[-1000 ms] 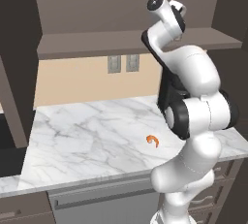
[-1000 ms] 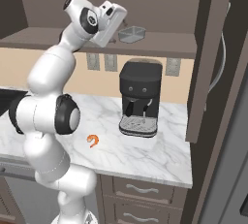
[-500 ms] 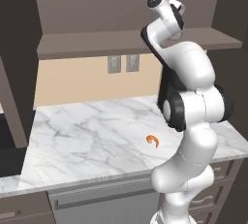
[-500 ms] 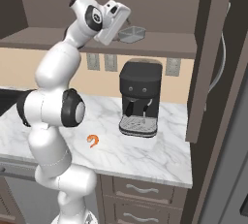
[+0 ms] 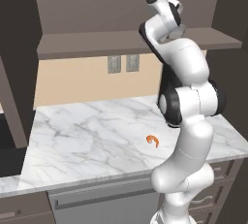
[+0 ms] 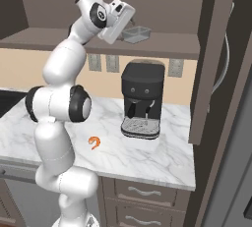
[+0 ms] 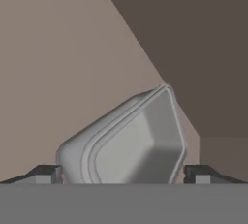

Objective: Retrieve the tupperware from the cabinet, then place the raw meat into the tupperware to avoid contamination.

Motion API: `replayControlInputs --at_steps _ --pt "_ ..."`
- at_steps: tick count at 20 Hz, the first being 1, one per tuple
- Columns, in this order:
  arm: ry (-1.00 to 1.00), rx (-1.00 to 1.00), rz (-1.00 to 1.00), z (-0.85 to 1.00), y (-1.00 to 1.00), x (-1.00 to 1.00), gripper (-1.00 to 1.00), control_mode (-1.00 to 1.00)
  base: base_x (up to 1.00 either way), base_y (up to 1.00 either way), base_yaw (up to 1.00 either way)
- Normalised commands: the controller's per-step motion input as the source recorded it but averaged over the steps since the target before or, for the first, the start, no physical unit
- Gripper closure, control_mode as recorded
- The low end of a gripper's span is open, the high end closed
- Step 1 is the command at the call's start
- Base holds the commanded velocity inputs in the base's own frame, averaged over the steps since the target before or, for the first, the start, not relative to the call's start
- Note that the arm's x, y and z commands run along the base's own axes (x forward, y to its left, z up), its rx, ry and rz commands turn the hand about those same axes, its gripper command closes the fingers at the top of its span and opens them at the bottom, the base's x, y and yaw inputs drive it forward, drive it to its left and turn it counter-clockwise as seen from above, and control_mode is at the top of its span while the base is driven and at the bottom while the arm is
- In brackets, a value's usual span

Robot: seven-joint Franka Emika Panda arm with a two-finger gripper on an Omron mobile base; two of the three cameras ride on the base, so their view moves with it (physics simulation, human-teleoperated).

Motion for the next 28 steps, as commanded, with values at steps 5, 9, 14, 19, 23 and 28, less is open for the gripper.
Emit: replayControlInputs --at_steps 5,9,14,19,23,28 --pt "0.01 0.0 0.0 -0.09 0.0 0.11 -1.0 -1.0 0.0 0.0 0.0" --pt "0.02 0.0 0.0 -0.09 0.0 0.11 -1.0 -1.0 0.0 0.0 0.0" --pt "0.02 0.0 0.0 -0.12 0.0 0.1 -1.0 -1.0 0.0 0.0 0.0" --pt "0.01 0.0 0.0 -0.18 -0.02 0.11 -1.0 -1.0 0.0 0.0 0.0" --pt "0.02 0.0 0.0 -0.21 -0.04 0.09 -1.0 -1.0 0.0 0.0 0.0" --pt "0.02 0.0 0.0 -0.16 -0.01 0.09 1.0 -1.0 0.0 0.0 0.0"
